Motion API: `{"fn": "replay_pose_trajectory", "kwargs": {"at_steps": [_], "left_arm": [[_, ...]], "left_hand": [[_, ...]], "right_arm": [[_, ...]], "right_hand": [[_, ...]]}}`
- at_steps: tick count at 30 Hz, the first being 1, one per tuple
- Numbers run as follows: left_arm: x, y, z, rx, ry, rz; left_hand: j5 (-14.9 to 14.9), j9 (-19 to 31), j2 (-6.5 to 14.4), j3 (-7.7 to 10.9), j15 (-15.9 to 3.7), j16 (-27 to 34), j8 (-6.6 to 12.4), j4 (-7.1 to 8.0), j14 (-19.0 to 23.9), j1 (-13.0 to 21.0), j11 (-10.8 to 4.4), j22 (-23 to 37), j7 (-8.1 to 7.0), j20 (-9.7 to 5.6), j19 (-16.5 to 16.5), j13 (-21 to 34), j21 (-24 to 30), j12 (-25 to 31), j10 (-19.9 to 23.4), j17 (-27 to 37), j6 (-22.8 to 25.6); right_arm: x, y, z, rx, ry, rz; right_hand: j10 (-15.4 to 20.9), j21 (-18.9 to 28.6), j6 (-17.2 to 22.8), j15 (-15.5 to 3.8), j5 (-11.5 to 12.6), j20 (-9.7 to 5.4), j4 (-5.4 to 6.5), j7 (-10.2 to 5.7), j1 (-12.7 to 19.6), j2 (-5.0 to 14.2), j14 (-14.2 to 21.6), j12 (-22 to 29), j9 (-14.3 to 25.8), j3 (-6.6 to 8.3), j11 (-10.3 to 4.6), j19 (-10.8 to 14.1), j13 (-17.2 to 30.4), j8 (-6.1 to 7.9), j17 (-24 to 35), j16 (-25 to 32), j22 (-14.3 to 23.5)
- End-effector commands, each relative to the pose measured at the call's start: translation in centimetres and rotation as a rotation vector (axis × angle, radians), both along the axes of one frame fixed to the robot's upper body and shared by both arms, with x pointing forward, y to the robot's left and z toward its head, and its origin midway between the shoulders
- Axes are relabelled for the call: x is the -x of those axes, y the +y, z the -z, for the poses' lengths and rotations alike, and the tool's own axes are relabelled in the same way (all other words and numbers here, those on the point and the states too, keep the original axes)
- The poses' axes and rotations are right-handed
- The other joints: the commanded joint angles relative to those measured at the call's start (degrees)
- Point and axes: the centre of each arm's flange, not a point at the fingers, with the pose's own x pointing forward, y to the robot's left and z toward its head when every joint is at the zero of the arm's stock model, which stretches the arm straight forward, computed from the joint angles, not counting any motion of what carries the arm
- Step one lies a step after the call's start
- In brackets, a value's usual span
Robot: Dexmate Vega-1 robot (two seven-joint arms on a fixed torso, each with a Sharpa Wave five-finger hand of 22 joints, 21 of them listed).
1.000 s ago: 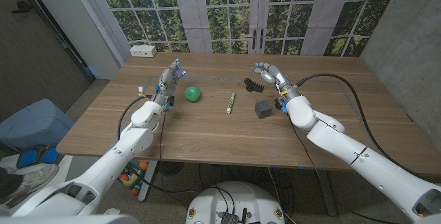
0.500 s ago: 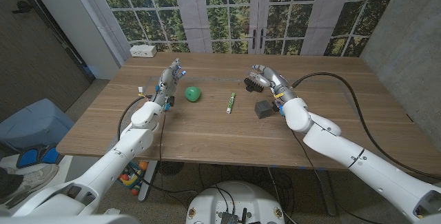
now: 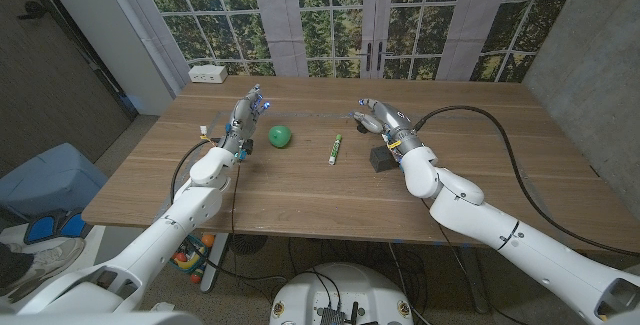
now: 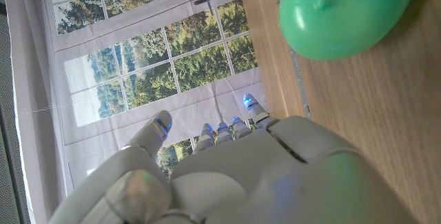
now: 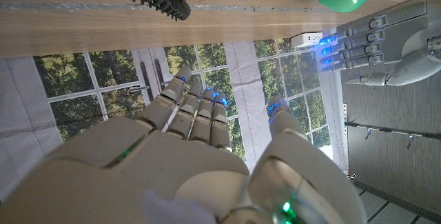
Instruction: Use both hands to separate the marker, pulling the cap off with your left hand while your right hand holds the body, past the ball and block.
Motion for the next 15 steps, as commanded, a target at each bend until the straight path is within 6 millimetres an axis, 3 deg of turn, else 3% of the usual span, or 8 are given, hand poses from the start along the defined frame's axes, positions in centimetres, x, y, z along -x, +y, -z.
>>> {"fn": "replay_pose_trajectory", "kwargs": {"at_steps": [1, 6, 15], "left_arm": [[0.1, 0.1, 0.0, -0.002, -0.004, 0.004], [0.2, 0.1, 0.1, -0.003, -0.004, 0.004], [0.3, 0.2, 0.1, -0.002, -0.009, 0.006]], "left_hand": [[0.1, 0.3, 2.2, 0.24, -1.59, 0.3, 0.25, -0.30, -0.2, -0.5, -0.23, 0.3, 0.10, -1.44, 0.2, 0.2, -0.3, 0.5, 0.0, 0.2, -0.1], [0.1, 0.3, 2.2, 0.28, -1.63, 0.3, 0.27, -0.41, -0.1, -0.6, -0.25, 0.3, 0.11, -1.39, 0.4, 0.2, -0.4, 0.5, 0.0, 0.2, -0.1], [0.1, 0.3, 2.2, 0.31, -1.62, 0.3, 0.27, -0.49, 0.0, -0.6, -0.21, 0.3, 0.11, -1.44, 0.5, 0.2, -0.6, 0.5, 0.1, 0.2, 0.0]], "right_arm": [[0.7, 1.6, 0.6, 0.071, -0.022, 0.072], [0.8, 2.4, 1.1, 0.107, -0.022, 0.084], [0.9, 3.7, 1.7, 0.142, -0.046, 0.143]], "right_hand": [[1.3, 0.7, 1.1, -0.99, 0.0, 0.27, -0.01, -0.24, 0.1, -0.17, 1.4, 0.8, 0.2, -0.48, 0.19, 1.2, 0.4, 0.41, 0.3, 0.9, 0.2], [1.7, 0.9, 1.5, -0.97, -0.1, 0.86, -0.11, -0.18, 0.1, -0.63, 1.8, 1.0, 0.2, -0.83, 0.13, 1.9, 0.6, 0.53, 0.5, 1.2, 0.3], [3.1, 0.8, 2.7, -1.66, -1.0, 1.96, -0.88, -0.67, 0.6, -3.58, 3.5, 1.5, 0.3, -2.10, -0.71, 2.1, 1.2, 1.00, 0.8, 2.0, 0.3]]}}
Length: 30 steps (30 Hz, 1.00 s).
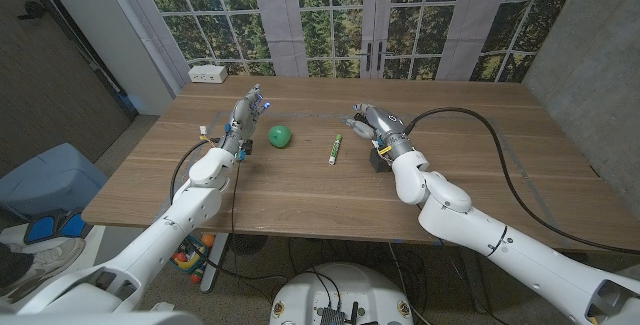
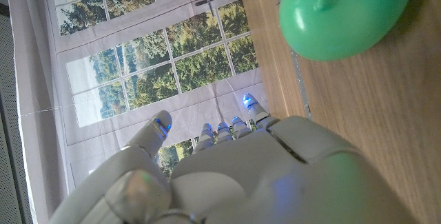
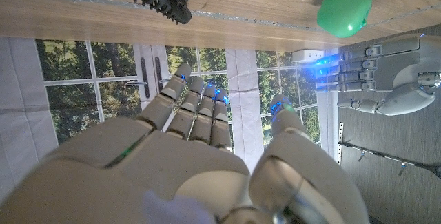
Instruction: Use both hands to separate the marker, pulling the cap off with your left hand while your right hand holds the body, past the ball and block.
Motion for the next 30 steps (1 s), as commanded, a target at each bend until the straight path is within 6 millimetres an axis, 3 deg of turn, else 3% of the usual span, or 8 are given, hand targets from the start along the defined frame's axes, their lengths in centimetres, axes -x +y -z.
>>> {"fn": "replay_pose_trajectory", "kwargs": {"at_steps": [1, 13, 30], "left_arm": [[0.2, 0.1, 0.0, 0.001, -0.006, 0.003], [0.4, -0.1, 0.0, -0.003, -0.009, 0.008], [0.7, -0.3, 0.3, -0.003, -0.005, 0.008]], "left_hand": [[0.1, 0.3, 2.4, 0.08, -1.65, 0.3, 0.27, -0.25, 0.0, -0.4, -0.22, 0.3, 0.11, -1.75, 0.2, 0.2, -0.2, 0.5, 0.1, 0.2, 0.0], [0.1, 0.3, 2.4, 0.12, -1.55, 0.3, 0.27, -0.33, 0.0, -0.5, -0.21, 0.3, 0.10, -1.71, 0.3, 0.2, -0.4, 0.5, 0.1, 0.1, 0.0], [0.1, 0.3, 2.4, 0.17, -1.50, 0.3, 0.26, -0.42, 0.0, -0.7, -0.11, 0.3, 0.18, -1.68, 0.5, 0.2, -0.8, 0.5, 0.2, 0.2, 0.0]], "right_arm": [[0.3, 1.8, 1.0, 0.061, -0.026, 0.077], [0.0, 2.8, 2.0, 0.082, -0.011, 0.129], [-0.6, 4.0, 3.3, 0.141, 0.012, 0.182]], "right_hand": [[1.1, 0.5, 1.0, -1.49, -0.5, 0.70, -0.15, -0.08, 0.1, -1.56, 1.2, 0.4, 0.3, -0.62, -0.03, 0.5, 0.5, 0.52, 0.3, 0.8, 0.1], [2.3, 0.4, 2.3, -2.03, -0.5, 0.77, -0.09, -0.70, 0.8, -2.96, 2.1, 0.9, 0.4, -1.35, -0.85, 0.8, 1.1, 0.96, 0.7, 1.4, 0.2], [2.7, 0.3, 2.7, -2.85, -0.2, 1.03, -0.46, -2.06, 3.2, -3.55, 1.9, 1.1, 0.5, -1.23, -1.80, 1.0, 1.8, 1.15, 1.2, 1.7, 0.3]]}}
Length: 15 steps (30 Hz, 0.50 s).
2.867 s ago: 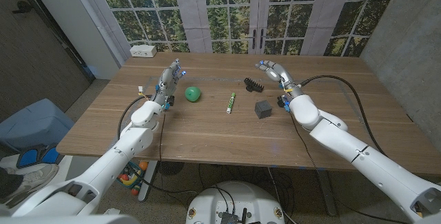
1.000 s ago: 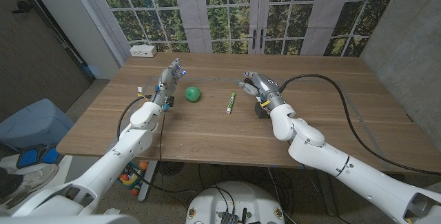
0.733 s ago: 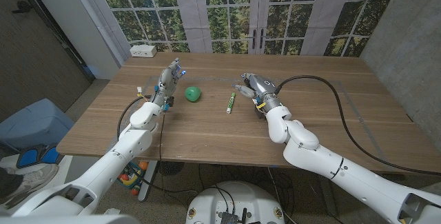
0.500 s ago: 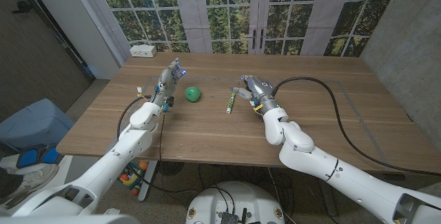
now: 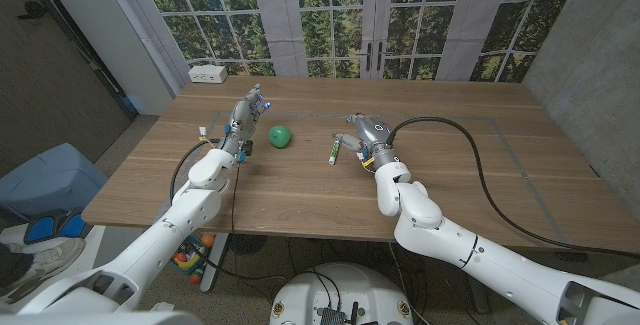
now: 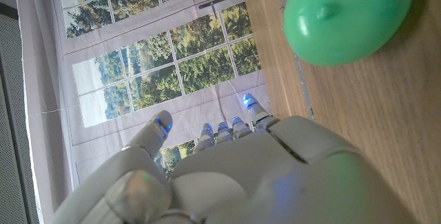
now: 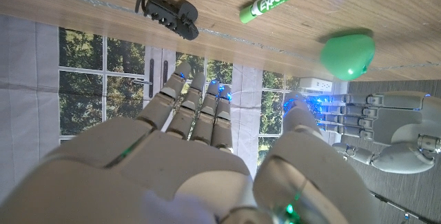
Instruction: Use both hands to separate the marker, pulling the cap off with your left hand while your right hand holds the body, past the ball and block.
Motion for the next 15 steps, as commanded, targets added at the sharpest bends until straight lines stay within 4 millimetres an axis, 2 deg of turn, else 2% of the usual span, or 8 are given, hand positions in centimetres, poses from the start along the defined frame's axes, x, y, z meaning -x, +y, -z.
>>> {"fn": "replay_pose_trajectory", "kwargs": {"at_steps": [1, 7, 15], "left_arm": [[0.2, -0.1, 0.2, -0.001, 0.006, -0.001], [0.2, -0.1, 0.2, -0.004, 0.005, -0.001], [0.2, 0.0, 0.2, -0.002, 0.004, 0.000]], "left_hand": [[0.1, 0.3, 2.2, 0.17, -1.52, 0.3, 0.26, -0.43, 0.0, -0.5, -0.07, 0.3, 0.18, -1.46, 0.3, 0.2, -0.2, 0.5, 0.2, 0.2, 0.0], [0.1, 0.3, 2.1, 0.20, -1.51, 0.3, 0.27, -0.50, 0.1, -0.6, -0.02, 0.3, 0.15, -1.45, 0.4, 0.2, -0.4, 0.5, 0.2, 0.1, 0.0], [0.1, 0.3, 2.2, 0.24, -1.56, 0.3, 0.27, -0.57, 0.1, -0.6, -0.15, 0.3, 0.03, -1.45, 0.5, 0.2, -0.6, 0.5, 0.3, 0.1, 0.1]], "right_arm": [[-0.4, 1.1, 0.8, 0.039, 0.020, 0.042], [-0.7, 1.4, 1.0, 0.049, 0.039, 0.048], [-1.4, 1.9, 1.6, 0.071, 0.057, 0.072]], "right_hand": [[0.3, 0.4, 0.0, -2.89, 0.4, 0.21, -0.23, -0.53, 1.1, -0.32, -0.2, 0.3, 0.3, -0.02, -0.39, 0.2, 0.3, 0.36, 0.2, 0.3, 0.2], [0.5, 1.0, 0.2, -2.61, 0.5, -0.37, 0.06, -0.33, 2.4, -0.27, 1.4, 0.4, 0.3, -0.05, -0.44, 1.9, 0.8, 0.38, 0.8, 1.4, 0.4], [0.7, 1.0, 0.4, -2.24, 0.5, -0.06, 0.28, 0.23, 2.8, -0.27, 1.3, 0.5, 0.3, -0.23, 0.02, 1.8, 1.1, 0.39, 1.3, 1.7, 0.5]]}}
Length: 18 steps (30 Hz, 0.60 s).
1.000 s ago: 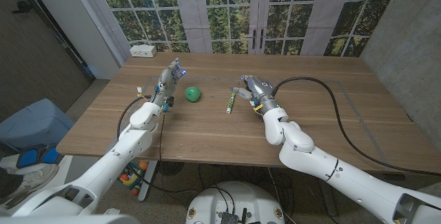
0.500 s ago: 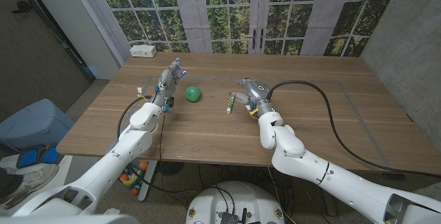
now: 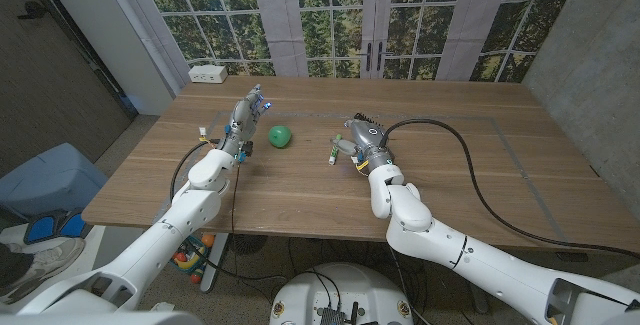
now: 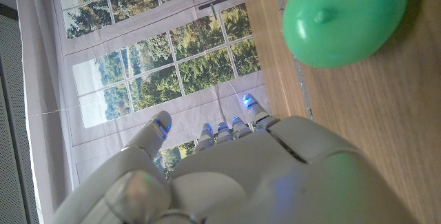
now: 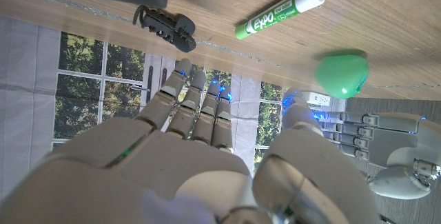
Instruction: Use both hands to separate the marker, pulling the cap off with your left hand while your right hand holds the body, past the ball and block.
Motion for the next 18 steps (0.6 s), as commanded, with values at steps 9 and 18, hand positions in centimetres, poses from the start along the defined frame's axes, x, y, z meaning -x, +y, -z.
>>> {"fn": "replay_pose_trajectory", "kwargs": {"at_steps": [9, 18], "left_arm": [[0.1, 0.3, 0.2, 0.004, 0.001, -0.002], [0.3, 0.3, 0.2, 0.003, -0.001, -0.002]], "left_hand": [[0.1, 0.3, 2.5, 0.11, -1.60, 0.3, 0.29, -0.48, 0.2, -0.4, -0.22, 0.3, 0.14, -1.51, 0.6, 0.2, -0.3, 0.5, 0.3, 0.1, 0.2], [0.1, 0.3, 2.6, 0.16, -1.60, 0.3, 0.30, -0.55, 0.2, -0.4, -0.25, 0.4, 0.17, -1.50, 0.7, 0.3, -0.5, 0.5, 0.4, 0.1, 0.2]], "right_arm": [[-1.1, 1.1, 1.3, 0.023, 0.032, 0.049], [-1.5, 1.6, 2.0, 0.042, 0.055, 0.080]], "right_hand": [[0.4, 0.0, 0.3, -2.28, 0.1, 0.65, 0.35, 0.42, 0.6, -0.06, 0.0, 0.3, 0.1, -0.32, 0.52, -0.3, 0.6, 0.30, 0.8, 0.7, 0.3], [0.3, 0.1, 0.2, -2.22, 0.1, 0.68, 0.44, 0.89, 1.1, 0.00, -0.4, 0.2, 0.1, -0.53, 1.04, -0.3, 1.0, 0.21, 1.3, 1.0, 0.4]]}}
